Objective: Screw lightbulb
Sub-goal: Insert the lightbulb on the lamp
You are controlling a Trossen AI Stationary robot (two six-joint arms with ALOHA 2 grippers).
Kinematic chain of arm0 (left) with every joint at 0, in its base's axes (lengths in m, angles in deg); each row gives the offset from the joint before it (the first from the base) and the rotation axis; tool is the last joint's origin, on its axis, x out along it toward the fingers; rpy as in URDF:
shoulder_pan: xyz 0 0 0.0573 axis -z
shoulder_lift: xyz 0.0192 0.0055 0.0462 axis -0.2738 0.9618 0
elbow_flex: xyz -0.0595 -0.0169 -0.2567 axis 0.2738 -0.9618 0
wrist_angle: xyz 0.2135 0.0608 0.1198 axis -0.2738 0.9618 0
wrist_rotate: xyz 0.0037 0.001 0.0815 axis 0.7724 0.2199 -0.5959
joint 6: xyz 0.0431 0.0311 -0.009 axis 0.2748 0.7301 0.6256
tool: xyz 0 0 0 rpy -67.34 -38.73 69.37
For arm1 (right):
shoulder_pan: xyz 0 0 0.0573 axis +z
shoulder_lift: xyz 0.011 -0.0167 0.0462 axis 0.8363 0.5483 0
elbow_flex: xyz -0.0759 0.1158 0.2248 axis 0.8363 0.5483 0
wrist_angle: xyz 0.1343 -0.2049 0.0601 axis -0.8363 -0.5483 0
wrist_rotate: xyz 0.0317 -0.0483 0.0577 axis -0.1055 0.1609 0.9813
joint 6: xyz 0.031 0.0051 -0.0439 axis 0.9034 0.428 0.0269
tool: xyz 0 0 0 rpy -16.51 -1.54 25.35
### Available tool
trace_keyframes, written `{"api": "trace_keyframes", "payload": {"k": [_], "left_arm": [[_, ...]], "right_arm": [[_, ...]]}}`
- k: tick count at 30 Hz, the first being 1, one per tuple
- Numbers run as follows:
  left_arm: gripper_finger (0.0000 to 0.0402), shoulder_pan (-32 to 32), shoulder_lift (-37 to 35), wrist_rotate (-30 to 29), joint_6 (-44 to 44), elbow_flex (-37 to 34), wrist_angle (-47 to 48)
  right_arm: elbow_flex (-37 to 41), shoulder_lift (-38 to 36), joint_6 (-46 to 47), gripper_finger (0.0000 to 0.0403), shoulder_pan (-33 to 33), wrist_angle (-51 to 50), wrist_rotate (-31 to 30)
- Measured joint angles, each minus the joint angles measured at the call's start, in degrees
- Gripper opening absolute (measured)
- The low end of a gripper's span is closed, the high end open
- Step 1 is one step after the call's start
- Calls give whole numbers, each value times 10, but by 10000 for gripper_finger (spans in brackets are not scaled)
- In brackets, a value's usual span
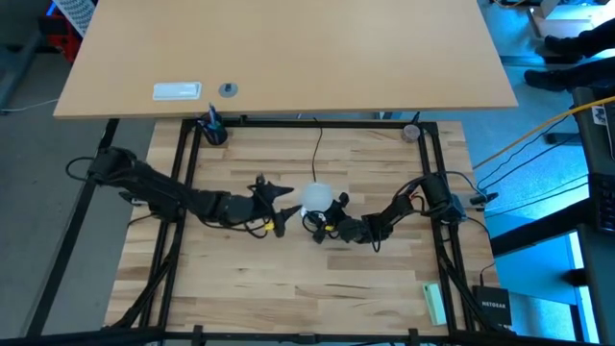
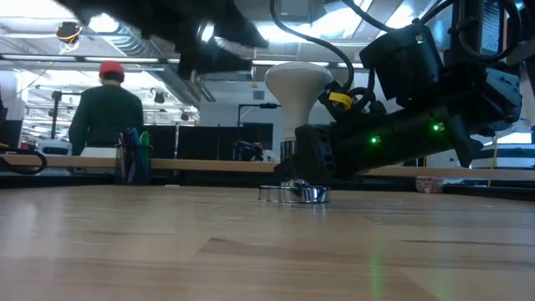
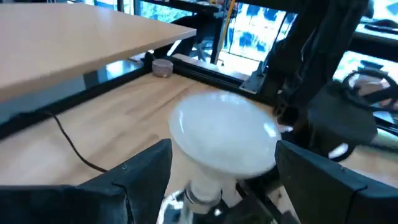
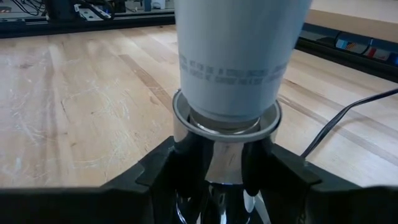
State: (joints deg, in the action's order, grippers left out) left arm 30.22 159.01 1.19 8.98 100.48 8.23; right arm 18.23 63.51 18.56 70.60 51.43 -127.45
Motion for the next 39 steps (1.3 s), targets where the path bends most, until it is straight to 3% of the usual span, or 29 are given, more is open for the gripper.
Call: {"api": "trace_keyframes", "payload": {"k": [7, 12, 18, 22, 31, 39], "left_arm": [[276, 25, 97, -5, -44, -18, -120], [272, 46, 178, -44, -20, -18, -158], [256, 21, 252, -55, 4, 5, -248], [251, 7, 269, -52, 46, 35, -218], [251, -33, 269, -47, 42, 58, -194], [250, -59, 269, 33, 43, 58, -193]], "right_arm": [[0, 0, -1, 183, 0, 3, 8], [0, 0, -3, 183, 0, 3, 11], [0, 0, -4, 183, 0, 3, 11], [0, 0, -4, 183, -2, 4, 12], [0, 0, -3, 182, -5, 4, 16], [0, 0, -3, 182, -5, 4, 16]]}}
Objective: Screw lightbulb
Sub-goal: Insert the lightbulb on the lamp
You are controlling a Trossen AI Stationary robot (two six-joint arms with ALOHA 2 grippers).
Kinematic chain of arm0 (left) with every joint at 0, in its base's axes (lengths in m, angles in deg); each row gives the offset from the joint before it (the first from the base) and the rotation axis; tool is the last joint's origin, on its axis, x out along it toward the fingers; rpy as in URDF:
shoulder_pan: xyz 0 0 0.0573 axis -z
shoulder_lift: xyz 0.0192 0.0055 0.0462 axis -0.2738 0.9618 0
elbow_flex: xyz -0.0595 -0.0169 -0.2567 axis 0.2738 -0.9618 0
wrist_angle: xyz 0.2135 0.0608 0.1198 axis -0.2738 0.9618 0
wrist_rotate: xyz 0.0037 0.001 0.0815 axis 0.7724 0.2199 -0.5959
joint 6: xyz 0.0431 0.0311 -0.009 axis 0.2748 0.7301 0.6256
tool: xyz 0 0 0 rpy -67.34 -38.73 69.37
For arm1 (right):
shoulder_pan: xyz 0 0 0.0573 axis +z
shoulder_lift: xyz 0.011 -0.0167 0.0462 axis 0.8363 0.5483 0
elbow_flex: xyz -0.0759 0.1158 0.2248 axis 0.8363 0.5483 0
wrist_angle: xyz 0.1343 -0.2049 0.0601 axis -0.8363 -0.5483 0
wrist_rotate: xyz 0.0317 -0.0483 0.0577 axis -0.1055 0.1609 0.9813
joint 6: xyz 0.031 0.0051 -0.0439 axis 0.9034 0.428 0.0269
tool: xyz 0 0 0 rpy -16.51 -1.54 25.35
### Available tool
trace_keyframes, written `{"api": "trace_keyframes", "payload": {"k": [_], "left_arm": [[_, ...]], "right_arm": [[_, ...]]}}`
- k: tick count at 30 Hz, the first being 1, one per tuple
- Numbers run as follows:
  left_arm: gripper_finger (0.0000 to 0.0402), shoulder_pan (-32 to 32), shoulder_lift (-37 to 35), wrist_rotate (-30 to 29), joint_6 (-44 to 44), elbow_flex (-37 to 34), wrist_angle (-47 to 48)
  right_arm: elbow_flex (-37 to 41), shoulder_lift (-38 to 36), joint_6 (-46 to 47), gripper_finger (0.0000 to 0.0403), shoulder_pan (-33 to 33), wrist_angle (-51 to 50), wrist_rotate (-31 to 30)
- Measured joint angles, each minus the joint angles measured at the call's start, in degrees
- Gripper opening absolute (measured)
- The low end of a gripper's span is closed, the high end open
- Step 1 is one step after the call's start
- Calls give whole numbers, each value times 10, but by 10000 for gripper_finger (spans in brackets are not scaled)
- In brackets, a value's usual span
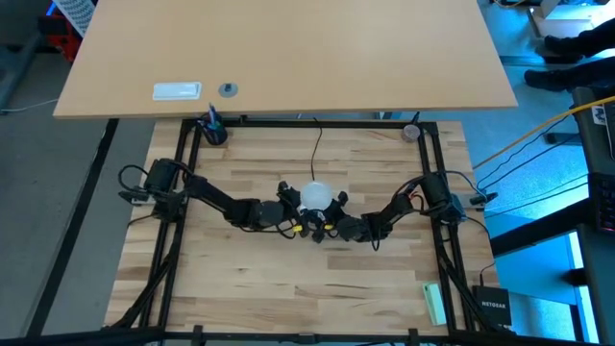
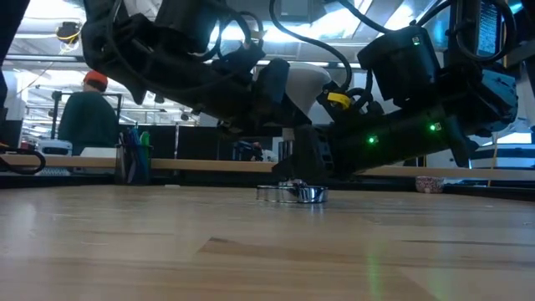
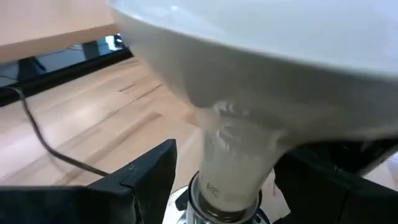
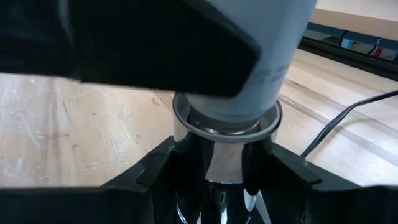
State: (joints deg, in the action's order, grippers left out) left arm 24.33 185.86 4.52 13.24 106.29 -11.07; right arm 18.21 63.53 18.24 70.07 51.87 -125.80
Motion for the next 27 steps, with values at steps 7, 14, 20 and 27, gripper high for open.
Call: {"api": "trace_keyframes", "payload": {"k": [7, 14, 20, 27], "left_arm": [[228, -10, 0, 8, 13, 0, -3], [126, -6, 0, 33, 25, 0, -2], [126, 3, -3, 34, 27, 0, -6], [126, 26, -49, 32, 55, 0, -4]], "right_arm": [[0, 0, 0, 182, 0, 0, 0], [0, 0, -12, 182, 2, 6, -6], [1, -16, -28, 182, 12, 0, -12], [2, -66, -29, 182, 27, 5, -10]]}}
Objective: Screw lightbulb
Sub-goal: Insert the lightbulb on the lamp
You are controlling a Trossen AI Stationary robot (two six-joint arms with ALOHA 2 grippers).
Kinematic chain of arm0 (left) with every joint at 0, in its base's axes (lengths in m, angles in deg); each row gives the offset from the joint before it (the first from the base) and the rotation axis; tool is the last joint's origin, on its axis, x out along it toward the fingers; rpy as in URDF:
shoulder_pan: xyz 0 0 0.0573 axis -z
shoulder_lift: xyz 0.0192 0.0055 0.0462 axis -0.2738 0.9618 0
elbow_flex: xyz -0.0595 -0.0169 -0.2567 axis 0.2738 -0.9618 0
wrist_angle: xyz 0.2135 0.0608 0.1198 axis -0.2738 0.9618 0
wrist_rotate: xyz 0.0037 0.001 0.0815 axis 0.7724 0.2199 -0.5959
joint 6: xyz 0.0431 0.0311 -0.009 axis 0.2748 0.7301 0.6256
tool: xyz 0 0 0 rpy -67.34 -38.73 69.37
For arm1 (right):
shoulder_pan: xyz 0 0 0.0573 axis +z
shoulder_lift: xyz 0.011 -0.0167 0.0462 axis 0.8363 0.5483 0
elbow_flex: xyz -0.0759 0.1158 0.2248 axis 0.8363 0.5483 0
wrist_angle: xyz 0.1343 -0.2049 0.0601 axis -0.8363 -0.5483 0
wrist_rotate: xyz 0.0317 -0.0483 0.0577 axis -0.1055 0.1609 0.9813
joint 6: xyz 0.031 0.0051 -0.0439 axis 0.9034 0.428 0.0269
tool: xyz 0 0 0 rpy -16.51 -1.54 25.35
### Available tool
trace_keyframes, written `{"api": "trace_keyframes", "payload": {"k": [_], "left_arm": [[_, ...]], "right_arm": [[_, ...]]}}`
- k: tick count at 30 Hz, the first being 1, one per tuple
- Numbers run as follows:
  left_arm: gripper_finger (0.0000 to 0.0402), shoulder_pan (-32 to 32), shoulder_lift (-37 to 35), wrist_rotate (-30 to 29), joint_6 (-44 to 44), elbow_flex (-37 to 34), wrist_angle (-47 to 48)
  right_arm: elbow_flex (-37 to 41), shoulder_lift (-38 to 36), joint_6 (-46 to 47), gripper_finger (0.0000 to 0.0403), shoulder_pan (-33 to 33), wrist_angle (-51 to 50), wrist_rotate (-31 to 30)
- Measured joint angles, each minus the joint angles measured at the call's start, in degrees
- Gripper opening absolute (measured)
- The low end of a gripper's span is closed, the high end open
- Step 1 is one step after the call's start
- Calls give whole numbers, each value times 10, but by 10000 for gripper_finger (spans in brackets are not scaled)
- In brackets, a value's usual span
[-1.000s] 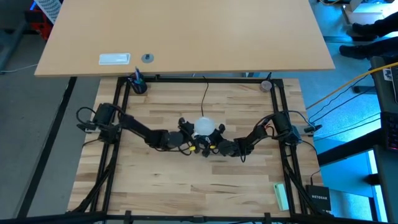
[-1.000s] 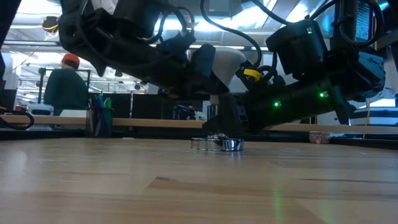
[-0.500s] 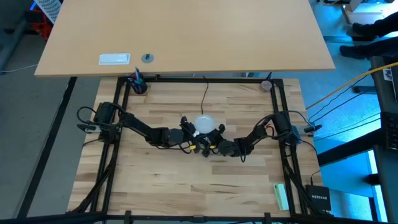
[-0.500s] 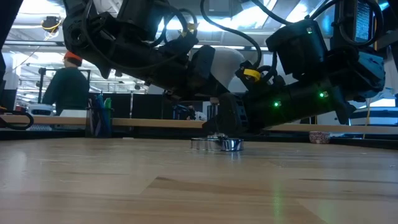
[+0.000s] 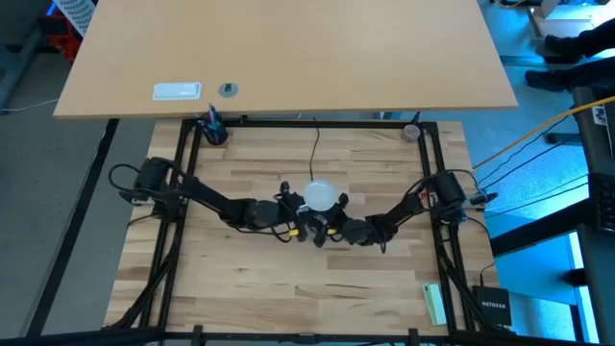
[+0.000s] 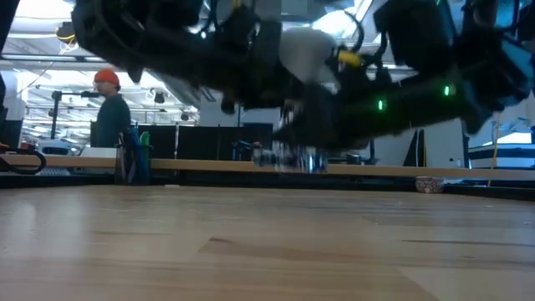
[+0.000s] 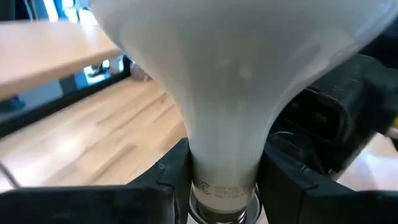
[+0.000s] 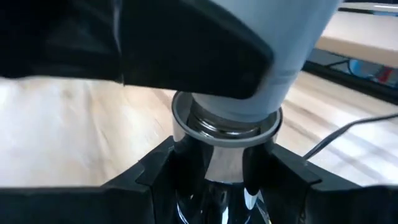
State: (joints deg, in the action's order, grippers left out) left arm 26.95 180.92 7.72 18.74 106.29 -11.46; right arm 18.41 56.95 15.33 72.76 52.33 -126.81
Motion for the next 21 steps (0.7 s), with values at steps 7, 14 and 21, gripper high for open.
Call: {"api": "trace_keyframes", "payload": {"k": [7, 14, 21], "left_arm": [[126, 13, -94, 13, 44, 2, 43], [126, 13, -153, 93, 33, 0, 90], [126, 22, -160, 198, 16, 3, 87]], "right_arm": [[-1, -94, 13, 181, 14, -23, 27], [-31, -162, 1, 181, 14, -129, 128], [-117, -178, -29, 180, 13, -237, 263]]}}
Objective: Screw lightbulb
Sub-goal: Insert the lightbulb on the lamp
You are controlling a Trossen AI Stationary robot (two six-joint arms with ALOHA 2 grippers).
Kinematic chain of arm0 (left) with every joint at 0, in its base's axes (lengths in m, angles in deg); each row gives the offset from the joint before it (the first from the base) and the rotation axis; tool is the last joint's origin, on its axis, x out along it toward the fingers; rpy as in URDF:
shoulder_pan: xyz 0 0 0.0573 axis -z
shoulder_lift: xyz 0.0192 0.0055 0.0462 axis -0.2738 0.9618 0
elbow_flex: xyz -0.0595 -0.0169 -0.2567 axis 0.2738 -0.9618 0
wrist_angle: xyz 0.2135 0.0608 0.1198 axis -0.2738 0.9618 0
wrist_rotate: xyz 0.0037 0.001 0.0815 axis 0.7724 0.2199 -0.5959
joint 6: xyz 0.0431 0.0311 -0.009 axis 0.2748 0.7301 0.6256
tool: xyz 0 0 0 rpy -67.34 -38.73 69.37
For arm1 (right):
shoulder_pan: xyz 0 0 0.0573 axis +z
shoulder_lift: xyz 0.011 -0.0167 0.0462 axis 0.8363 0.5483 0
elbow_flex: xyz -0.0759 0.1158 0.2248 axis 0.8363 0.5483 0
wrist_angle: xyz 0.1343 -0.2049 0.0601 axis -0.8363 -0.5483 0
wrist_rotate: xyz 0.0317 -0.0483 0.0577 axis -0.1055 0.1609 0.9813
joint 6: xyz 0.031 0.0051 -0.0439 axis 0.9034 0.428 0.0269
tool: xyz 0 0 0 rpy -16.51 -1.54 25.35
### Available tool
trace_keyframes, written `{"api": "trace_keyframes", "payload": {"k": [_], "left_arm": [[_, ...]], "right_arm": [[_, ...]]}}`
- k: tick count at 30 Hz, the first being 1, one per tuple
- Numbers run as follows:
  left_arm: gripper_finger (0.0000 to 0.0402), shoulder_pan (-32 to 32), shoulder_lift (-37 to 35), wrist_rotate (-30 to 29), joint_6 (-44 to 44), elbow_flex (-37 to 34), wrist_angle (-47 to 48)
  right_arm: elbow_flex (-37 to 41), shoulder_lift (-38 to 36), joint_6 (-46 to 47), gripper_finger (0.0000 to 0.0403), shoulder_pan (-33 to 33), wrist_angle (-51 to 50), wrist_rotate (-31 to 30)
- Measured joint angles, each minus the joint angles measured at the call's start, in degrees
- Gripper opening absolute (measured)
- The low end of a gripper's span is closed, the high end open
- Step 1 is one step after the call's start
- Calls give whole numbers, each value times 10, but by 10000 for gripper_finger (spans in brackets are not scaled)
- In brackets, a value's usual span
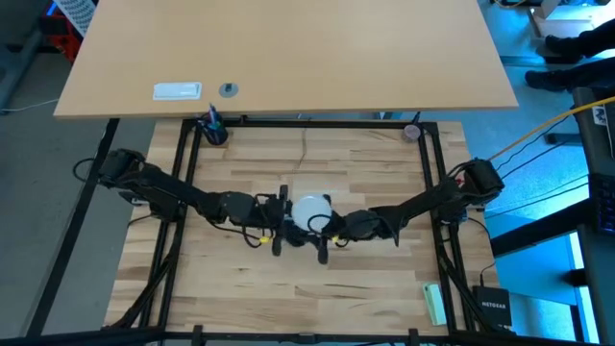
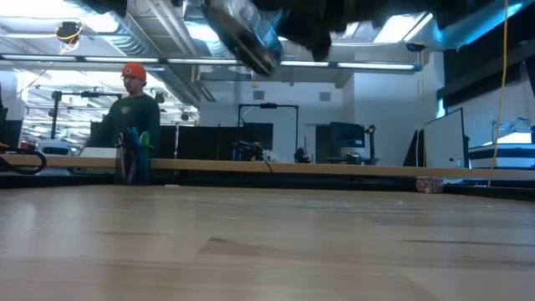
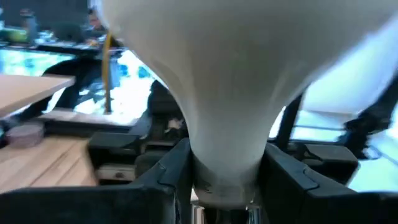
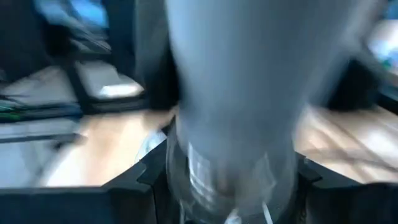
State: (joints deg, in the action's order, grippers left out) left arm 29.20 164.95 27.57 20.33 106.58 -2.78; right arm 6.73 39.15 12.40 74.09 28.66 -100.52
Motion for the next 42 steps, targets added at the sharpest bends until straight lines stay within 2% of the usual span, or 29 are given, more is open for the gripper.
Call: {"api": "trace_keyframes", "payload": {"k": [6, 12, 20, 25, 34, 42], "left_arm": [[126, 13, -5, 37, 13, 0, -23], [126, 17, -17, 34, 28, -3, -1], [126, 3, -7, -20, 21, -2, 111], [126, -8, 16, -23, 9, -4, 118], [126, -27, 25, -23, -36, -4, 199], [126, -30, 64, -46, -45, -5, 161]], "right_arm": [[-41, -31, -12, 179, 18, -100, 17], [-58, -37, 34, 179, 18, -189, 4], [-43, -22, 87, 179, 16, -295, -64], [-40, 11, 97, 179, 2, -292, -89], [-38, 94, 99, 179, -2, -258, -146], [-37, 137, 102, 185, -2, -222, -180]]}}
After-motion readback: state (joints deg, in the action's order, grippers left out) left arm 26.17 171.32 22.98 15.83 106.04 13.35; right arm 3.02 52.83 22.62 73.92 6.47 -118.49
